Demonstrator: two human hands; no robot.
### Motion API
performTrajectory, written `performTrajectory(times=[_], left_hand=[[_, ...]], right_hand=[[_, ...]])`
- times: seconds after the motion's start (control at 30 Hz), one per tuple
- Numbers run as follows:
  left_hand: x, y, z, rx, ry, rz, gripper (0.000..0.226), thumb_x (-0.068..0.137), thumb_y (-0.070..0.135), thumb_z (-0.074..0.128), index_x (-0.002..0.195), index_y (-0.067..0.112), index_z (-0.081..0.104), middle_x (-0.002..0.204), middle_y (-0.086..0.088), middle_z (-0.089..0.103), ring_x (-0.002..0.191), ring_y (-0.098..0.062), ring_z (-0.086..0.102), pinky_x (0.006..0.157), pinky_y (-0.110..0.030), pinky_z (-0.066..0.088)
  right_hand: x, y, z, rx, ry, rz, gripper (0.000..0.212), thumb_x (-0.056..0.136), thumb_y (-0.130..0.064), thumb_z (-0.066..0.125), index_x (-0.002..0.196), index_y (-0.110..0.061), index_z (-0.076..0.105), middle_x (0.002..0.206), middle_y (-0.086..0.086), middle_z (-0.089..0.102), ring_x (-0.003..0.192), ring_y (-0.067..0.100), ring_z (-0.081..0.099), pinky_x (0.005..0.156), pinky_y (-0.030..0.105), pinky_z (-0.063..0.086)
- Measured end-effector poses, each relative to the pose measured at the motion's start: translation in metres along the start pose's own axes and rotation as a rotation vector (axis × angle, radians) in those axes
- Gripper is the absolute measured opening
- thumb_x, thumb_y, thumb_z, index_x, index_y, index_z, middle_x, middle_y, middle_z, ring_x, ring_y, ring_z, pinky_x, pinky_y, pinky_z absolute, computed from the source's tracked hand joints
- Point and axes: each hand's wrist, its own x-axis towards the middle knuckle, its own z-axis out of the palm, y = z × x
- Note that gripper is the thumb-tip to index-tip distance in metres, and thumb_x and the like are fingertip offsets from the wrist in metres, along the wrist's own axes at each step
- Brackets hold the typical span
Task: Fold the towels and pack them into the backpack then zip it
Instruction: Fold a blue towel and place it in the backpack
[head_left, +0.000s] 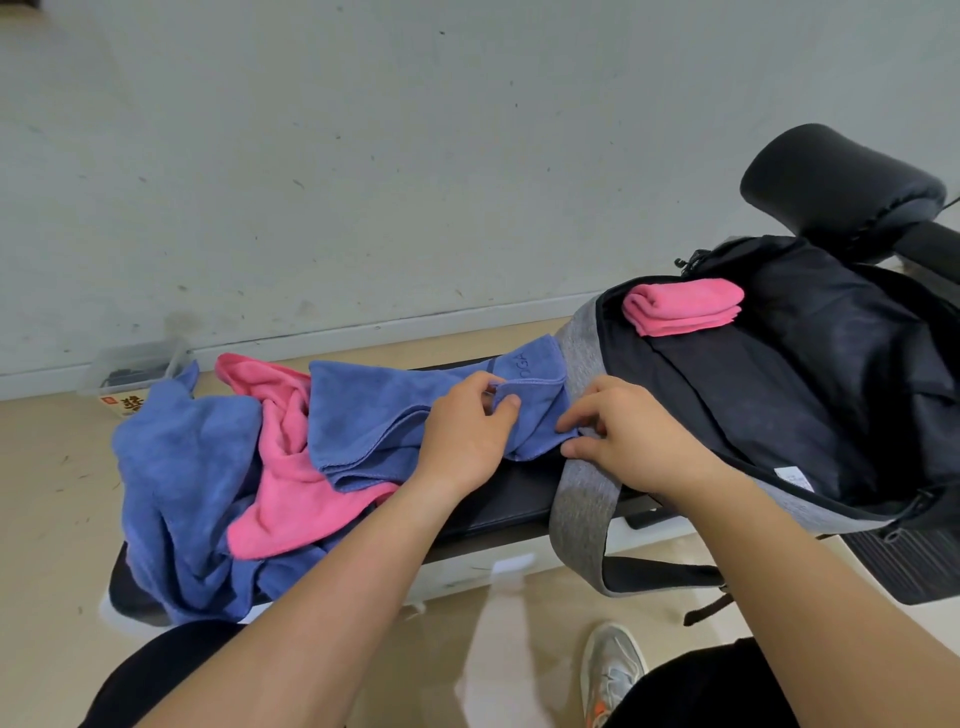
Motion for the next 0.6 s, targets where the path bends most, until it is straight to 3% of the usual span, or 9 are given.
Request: performTrajectory(times=[0.13,0.23,0.3,0.4,0.5,0.6], left_hand=[[0.0,-0.001,0.0,-0.005,-0.007,0.012,0.012,0.094,0.027,0.061,0.1,0.022,0.069,0.09,0.009,0.071,0.087,-0.009,0.066,0.078,-0.031,0.053],[-0.002,0.0,0.002,0.003,-0.025,0.082,0.01,0.092,0.026,0.063,0.099,0.026,0.071,0.089,0.012,0.071,0.084,-0.006,0.066,0.075,-0.029,0.053],[-0.005,0.003,0.004,-0.001,-0.005,0.125,0.013,0.092,0.026,0.065,0.105,0.028,0.063,0.09,0.013,0.07,0.081,-0.002,0.065,0.075,-0.027,0.053],[-0.009,0.012,0.006,-0.075,0.093,0.151,0.02,0.093,0.026,0.065,0.102,0.025,0.048,0.079,0.018,0.067,0.069,0.003,0.06,0.061,-0.013,0.043],[-0.008,0.019,0.004,-0.152,0.184,0.176,0.017,0.092,0.025,0.068,0.096,0.022,0.052,0.068,0.022,0.067,0.069,0.0,0.061,0.062,-0.014,0.043],[-0.008,0.024,0.001,-0.246,0.203,0.187,0.012,0.089,0.021,0.072,0.093,0.024,0.061,0.077,0.015,0.071,0.075,0.0,0.066,0.064,-0.009,0.043]], right_hand=[[0.003,0.001,-0.002,0.033,0.003,-0.025,0.005,0.085,-0.028,0.072,0.087,-0.024,0.075,0.089,-0.007,0.052,0.076,0.002,0.049,0.074,0.024,0.038],[0.007,0.002,-0.002,0.034,0.024,-0.034,0.011,0.089,-0.026,0.066,0.08,-0.02,0.066,0.084,-0.006,0.049,0.077,0.009,0.051,0.074,0.031,0.042],[0.009,0.002,-0.003,0.032,0.046,-0.052,0.011,0.092,-0.026,0.062,0.082,-0.024,0.06,0.086,-0.008,0.047,0.083,0.013,0.051,0.077,0.033,0.044],[0.009,0.0,-0.005,0.069,0.125,-0.112,0.006,0.094,-0.023,0.06,0.089,-0.026,0.06,0.088,-0.011,0.047,0.09,0.016,0.05,0.082,0.034,0.044],[0.007,-0.007,-0.01,0.122,0.205,-0.159,0.005,0.095,-0.02,0.059,0.091,-0.022,0.061,0.089,-0.008,0.056,0.088,0.015,0.051,0.08,0.035,0.044],[0.002,-0.017,-0.018,0.173,0.255,-0.203,0.006,0.095,-0.016,0.058,0.094,-0.017,0.064,0.087,-0.006,0.062,0.082,0.01,0.053,0.074,0.029,0.043]])
